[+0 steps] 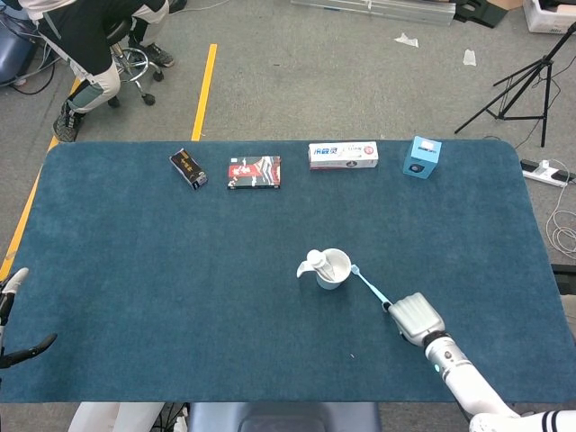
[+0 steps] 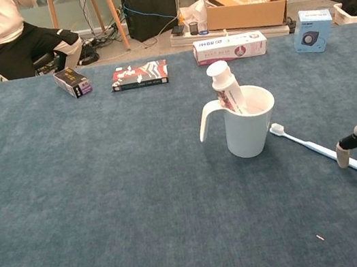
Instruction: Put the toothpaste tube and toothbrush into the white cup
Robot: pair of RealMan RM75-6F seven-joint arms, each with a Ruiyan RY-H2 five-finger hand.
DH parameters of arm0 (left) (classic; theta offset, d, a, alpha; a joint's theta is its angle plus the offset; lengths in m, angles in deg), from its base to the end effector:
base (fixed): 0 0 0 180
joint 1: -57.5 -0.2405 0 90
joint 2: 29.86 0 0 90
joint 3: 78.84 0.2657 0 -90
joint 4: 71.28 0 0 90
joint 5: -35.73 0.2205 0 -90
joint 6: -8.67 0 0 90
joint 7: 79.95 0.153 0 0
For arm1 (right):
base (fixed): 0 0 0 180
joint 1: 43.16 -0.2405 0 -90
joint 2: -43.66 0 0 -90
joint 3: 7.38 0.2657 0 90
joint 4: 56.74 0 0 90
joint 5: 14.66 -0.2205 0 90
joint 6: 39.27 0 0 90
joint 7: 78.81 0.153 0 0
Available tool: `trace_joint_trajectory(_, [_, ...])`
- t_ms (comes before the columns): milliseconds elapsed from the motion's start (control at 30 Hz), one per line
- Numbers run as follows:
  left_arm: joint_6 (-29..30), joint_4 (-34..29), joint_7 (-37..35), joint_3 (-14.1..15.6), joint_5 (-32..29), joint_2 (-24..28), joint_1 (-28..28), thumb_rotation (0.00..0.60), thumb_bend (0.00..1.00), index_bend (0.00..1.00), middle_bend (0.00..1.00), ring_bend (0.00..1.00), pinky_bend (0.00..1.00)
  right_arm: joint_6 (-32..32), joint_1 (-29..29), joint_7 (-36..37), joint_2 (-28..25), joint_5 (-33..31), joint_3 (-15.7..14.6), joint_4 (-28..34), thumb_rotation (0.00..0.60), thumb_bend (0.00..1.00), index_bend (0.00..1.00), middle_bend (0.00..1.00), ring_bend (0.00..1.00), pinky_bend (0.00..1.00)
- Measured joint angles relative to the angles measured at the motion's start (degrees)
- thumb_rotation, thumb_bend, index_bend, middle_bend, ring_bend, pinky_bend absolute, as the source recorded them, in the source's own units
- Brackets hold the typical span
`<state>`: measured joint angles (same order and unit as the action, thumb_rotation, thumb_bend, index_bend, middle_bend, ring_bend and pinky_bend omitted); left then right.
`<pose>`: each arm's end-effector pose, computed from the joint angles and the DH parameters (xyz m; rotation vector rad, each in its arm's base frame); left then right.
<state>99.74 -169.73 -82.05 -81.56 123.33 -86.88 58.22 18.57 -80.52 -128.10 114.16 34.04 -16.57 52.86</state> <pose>-0.3129 0.1669 0.1961 -1.3102 -0.8698 -0.9481 -0.2417 -0.2425 0.0162 2.0803 -0.8534 0.2075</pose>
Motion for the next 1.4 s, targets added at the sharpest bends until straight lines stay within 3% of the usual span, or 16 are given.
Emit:
trace_joint_trajectory(467, [-0.06,0.0,-0.05,-0.03,-0.09,0.03,0.01,0.6,0.04,0.03,0.15,0.16,0.26,0.34,-1.05,-0.56,-0.16,-3.85,-0.11,-1.13,0.6,0.83,0.3,1.0,1.0,1.0])
trace_joint_trajectory(867, [-0.13,0.08,-0.03,-0.11,-0.26,-0.01,0.05,0.6,0.04,0.03,0.15,0.16,0.26,4.5,-2.05,-1.48,1.5,-9.45,2.31,-6.4,0.6,0.82,0.3,1.0,1.0,1.0])
trace_joint_trajectory(1000, [-0.26,0.11,0.13,-0.08,-0.31,-0.04,0.08,0.6,0.04,0.03,0.15,0.16,0.26,4.72,-1.48,0.56,0.73,-6.9,2.47,-5.32,0.6,0.68,0.31,1.0,1.0,1.0])
trace_joint_trajectory(1233, [-0.26,0.07,0.53,0.01,-0.16,-0.17,0.08,0.6,0.04,0.03,0.15,0.16,0.26,6.3,0.89,8.16,-0.39,4.26,2.98,-4.14,0.6,0.35,0.39,1.0,1.0,1.0])
trace_joint_trajectory(1400, [-0.27,0.03,0.49,-0.01,-0.23,-0.15,0.08,0.6,0.04,0.03,0.15,0.16,0.26,7.11,2.72,14.56,1.14,11.88,3.66,-7.47,0.6,0.25,0.42,1.0,1.0,1.0])
